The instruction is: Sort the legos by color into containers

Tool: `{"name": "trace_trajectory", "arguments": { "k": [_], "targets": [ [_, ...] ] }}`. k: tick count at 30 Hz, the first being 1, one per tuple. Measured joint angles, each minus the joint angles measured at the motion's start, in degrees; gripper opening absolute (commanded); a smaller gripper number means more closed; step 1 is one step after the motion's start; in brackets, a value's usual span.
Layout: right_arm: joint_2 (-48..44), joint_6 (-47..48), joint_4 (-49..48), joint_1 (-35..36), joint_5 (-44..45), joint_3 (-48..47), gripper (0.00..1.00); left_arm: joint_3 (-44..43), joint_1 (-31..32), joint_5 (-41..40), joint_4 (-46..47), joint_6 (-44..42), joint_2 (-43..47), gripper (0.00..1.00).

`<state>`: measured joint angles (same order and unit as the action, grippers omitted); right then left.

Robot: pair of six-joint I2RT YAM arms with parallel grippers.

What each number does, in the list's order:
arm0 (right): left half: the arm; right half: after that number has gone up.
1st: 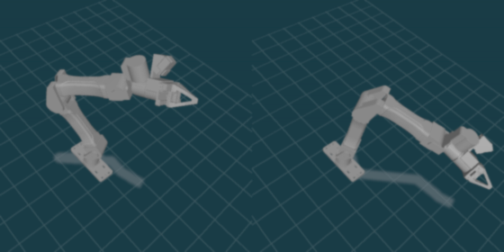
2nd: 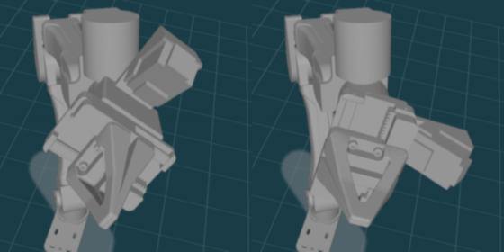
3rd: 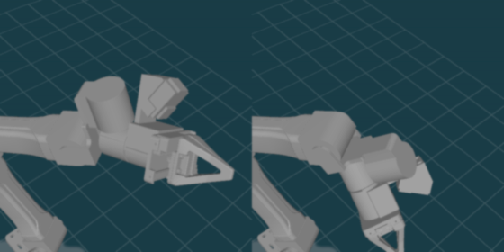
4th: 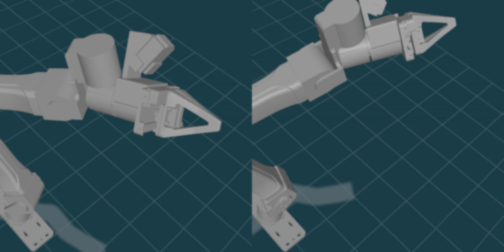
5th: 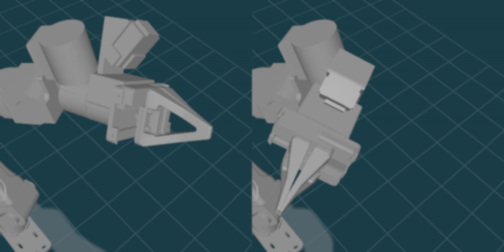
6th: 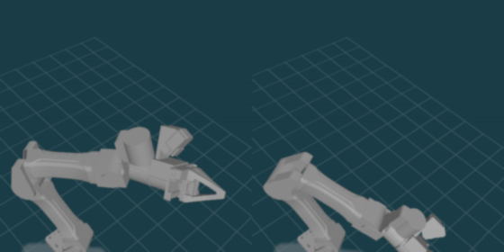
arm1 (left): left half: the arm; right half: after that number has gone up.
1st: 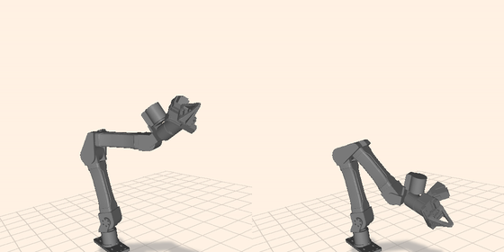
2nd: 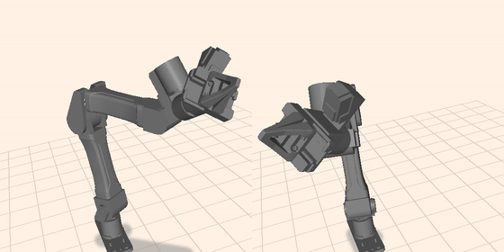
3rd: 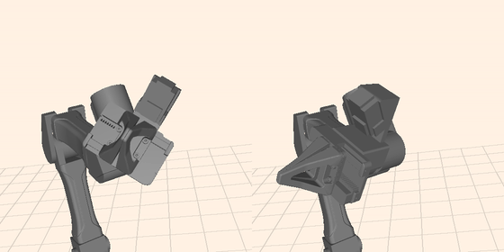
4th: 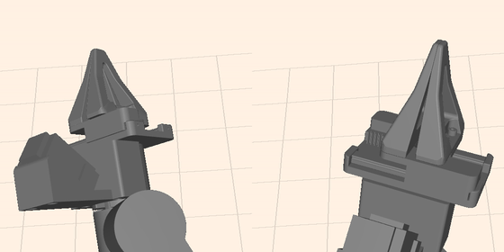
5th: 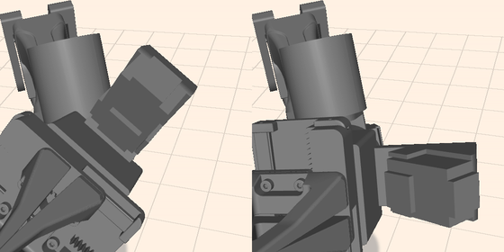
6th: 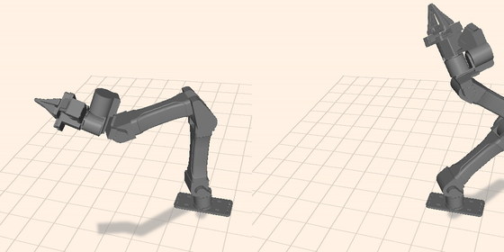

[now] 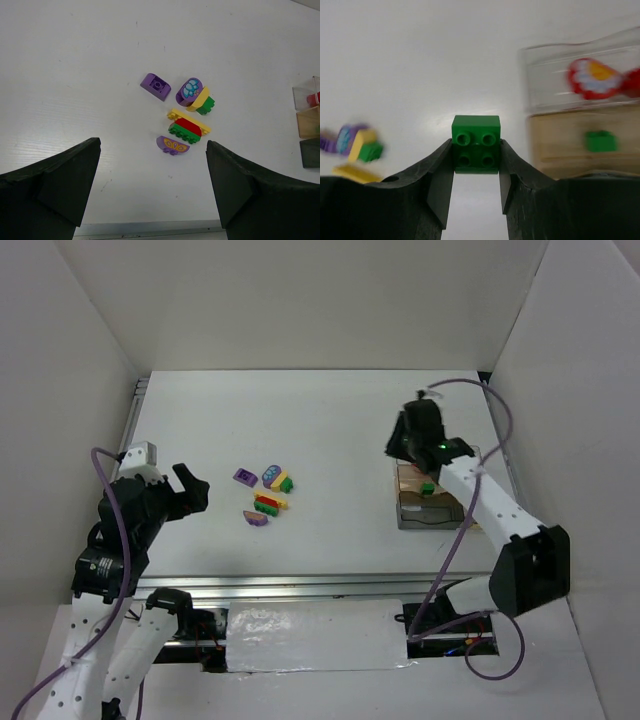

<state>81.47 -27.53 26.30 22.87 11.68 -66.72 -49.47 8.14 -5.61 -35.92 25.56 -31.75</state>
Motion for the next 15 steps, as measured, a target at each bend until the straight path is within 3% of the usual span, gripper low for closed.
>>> {"name": "trace_trajectory", "arguments": {
  "k": [3, 5, 9, 12, 15],
  "targets": [
    [-5.77, -1.60, -3.10, -10.82, -0.13, 8.04, 0.10, 0.00, 0.09, -0.02, -0.02, 0.00, 0.13, 0.99],
    [-6.16, -2.19, -3.17, -13.57, -0.42, 11.74, 0.11, 0.00, 0.15, -0.02, -0.02, 0.00, 0.13, 0.99],
    [-4.50, -3.06, -2.69, -15.85, -1.95, 14.56, 0.14, 0.00, 0.31, -0.02, -0.02, 0.00, 0.04, 1.00],
    [-4.02, -3.34, -3.23, -16.39, -2.14, 14.53, 0.23, 0.00, 0.31, -0.02, -0.02, 0.02, 0.00, 1.00],
    [-3.56, -3.74, -3.30, -16.41, -2.38, 14.53, 0.38, 0.00, 0.31, -0.02, -0.02, 0.00, -0.04, 1.00]
  ]
}}
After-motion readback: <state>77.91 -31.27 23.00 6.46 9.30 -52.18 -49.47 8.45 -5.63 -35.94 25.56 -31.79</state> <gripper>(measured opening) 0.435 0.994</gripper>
